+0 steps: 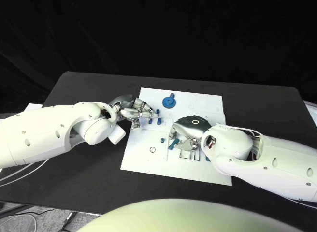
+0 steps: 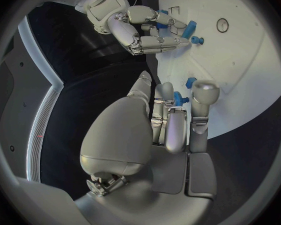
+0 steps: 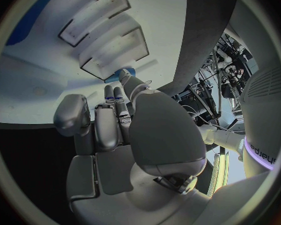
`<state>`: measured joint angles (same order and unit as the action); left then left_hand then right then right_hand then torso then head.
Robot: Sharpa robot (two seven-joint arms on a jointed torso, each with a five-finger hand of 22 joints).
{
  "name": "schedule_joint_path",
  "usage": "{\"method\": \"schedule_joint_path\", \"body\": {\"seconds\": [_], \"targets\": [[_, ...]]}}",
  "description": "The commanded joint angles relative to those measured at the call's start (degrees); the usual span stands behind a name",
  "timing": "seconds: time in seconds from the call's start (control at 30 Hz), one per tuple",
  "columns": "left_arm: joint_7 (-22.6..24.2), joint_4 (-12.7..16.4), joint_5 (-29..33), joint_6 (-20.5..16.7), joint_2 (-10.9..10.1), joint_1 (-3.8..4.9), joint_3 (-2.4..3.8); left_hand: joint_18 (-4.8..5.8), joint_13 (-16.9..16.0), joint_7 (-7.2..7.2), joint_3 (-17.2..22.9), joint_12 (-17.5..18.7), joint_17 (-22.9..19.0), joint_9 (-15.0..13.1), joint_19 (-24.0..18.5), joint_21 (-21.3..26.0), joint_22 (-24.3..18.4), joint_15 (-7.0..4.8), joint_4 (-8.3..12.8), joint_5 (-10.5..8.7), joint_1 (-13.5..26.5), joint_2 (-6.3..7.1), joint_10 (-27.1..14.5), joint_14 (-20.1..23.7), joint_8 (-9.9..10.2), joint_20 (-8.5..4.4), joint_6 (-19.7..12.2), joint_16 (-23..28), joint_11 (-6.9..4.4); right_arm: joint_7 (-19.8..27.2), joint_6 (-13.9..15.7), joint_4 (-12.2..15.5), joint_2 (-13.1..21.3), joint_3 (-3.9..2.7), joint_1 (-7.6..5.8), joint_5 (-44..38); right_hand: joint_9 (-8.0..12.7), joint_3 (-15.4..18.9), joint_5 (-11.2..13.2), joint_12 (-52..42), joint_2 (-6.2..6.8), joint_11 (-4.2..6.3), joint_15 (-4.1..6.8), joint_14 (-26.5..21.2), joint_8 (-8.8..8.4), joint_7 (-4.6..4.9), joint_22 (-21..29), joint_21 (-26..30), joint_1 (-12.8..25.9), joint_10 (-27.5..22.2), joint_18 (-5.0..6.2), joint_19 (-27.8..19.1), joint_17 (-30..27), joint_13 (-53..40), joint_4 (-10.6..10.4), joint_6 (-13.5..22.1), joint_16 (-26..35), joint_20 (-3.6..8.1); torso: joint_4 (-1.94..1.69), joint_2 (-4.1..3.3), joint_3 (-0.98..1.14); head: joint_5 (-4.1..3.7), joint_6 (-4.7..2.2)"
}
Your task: Assemble the parts on the task board
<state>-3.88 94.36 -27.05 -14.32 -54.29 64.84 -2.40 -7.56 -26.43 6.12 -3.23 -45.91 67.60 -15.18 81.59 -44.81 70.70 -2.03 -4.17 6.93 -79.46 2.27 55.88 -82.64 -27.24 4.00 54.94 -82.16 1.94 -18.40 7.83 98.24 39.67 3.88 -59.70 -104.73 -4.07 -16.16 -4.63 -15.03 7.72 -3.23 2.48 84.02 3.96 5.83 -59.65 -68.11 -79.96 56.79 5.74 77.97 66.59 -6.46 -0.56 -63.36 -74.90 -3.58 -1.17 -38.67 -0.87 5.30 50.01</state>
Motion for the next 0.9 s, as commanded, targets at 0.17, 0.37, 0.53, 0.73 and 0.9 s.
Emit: {"method": "schedule_joint_path", "body": {"seconds": [0.17, 0.37, 0.53, 0.73, 0.9], "targets": [[1.95, -0.04, 2.36, -0.54, -0.12, -0.07, 0.04, 0.19, 0.12, 0.0, 0.03, 0.0, -0.14, -0.05, 0.2, 0.27, -0.06, 0.02, 0.34, 0.17, -0.59, -0.12, -0.39, -0.18, -0.33, -0.11, -0.61, 0.29, 0.1, -0.62, -5.25, 0.01, -0.44, 0.08, 0.0, -1.7, -0.07, -0.48, -0.22, 0.51, 0.08, 0.04, 0.47, 1.28, -0.19, -0.19, 0.09, 0.42, -0.13, 1.03, 0.77, -0.04, -0.11, 0.44, 0.02, -0.53, 0.35, 0.53, 0.01, 0.05, 0.01, 0.22, -0.01], [1.97, -0.32, 2.69, -0.53, -0.25, -0.07, 0.04, 0.19, 0.17, -0.01, 0.05, 0.04, -0.1, -0.04, 0.2, 0.27, -0.06, 0.02, 0.38, 0.17, -0.73, -0.2, -0.4, -0.19, -0.36, -0.11, -0.63, 0.28, 0.1, -0.65, -5.81, 0.02, -0.54, 0.1, 0.0, -1.89, -0.09, -0.62, -0.22, 0.58, 0.08, 0.08, 0.5, 1.27, -0.15, -0.25, 0.19, 0.52, -0.13, 1.32, 0.78, -0.07, -0.21, 0.67, 0.07, -0.68, 0.42, 0.57, 0.09, 0.04, 0.06, 0.33, -0.01], [1.96, -0.37, 2.86, -0.39, -0.26, -0.07, 0.04, 0.19, 0.17, -0.01, 0.05, 0.04, -0.1, -0.04, 0.2, 0.27, -0.06, 0.02, 0.38, 0.17, -0.73, -0.2, -0.4, -0.19, -0.36, -0.11, -0.63, 0.28, 0.1, -0.87, -6.27, -0.47, -1.05, 0.11, 0.0, -2.12, -0.15, -0.97, -0.19, 0.77, -0.1, 0.18, 0.58, 1.24, -0.06, -0.3, 0.3, 0.64, -0.11, 1.75, 0.79, -0.08, -0.37, 1.1, 0.1, -1.04, 0.55, 0.63, 0.09, 0.06, 0.02, 0.28, -0.01], [1.92, -0.28, 3.03, -0.12, -0.22, -0.07, 0.04, 0.18, 0.26, 0.0, 0.08, 0.13, -0.19, -0.02, 0.17, 0.36, -0.08, 0.02, 0.44, 0.18, -0.93, -0.32, -0.43, -0.16, -0.39, -0.11, -0.68, 0.33, 0.1, -1.69, -8.46, -1.07, -1.85, 0.14, -0.01, -3.0, -0.2, -1.37, -0.09, 1.11, -0.15, 0.38, 0.65, 1.14, -0.01, -0.41, 0.57, 0.89, -0.17, 1.95, 0.85, -0.18, -0.76, 1.61, 0.23, -1.38, 0.83, 0.75, 0.04, 0.01, 0.04, 0.24, -0.01], [1.87, -0.15, 3.21, 0.18, -0.22, -0.07, 0.04, 0.16, 0.64, 0.14, 0.02, 0.58, -0.39, 0.09, 0.1, 0.59, -0.15, 0.08, 0.46, 0.15, -1.21, -0.49, -0.73, -0.08, -0.31, -0.09, -1.01, 0.45, 0.21, -2.77, -10.68, -1.66, -2.79, 0.26, -0.03, -4.51, -0.29, -1.66, -0.02, 1.28, -0.13, 0.41, 0.65, 1.05, 0.12, -0.43, 0.8, 1.13, -0.05, 2.49, 0.89, -0.29, -1.0, 2.03, 0.3, -1.9, 1.03, 0.87, 0.03, 0.01, 0.02, 0.19, -0.01]]}}
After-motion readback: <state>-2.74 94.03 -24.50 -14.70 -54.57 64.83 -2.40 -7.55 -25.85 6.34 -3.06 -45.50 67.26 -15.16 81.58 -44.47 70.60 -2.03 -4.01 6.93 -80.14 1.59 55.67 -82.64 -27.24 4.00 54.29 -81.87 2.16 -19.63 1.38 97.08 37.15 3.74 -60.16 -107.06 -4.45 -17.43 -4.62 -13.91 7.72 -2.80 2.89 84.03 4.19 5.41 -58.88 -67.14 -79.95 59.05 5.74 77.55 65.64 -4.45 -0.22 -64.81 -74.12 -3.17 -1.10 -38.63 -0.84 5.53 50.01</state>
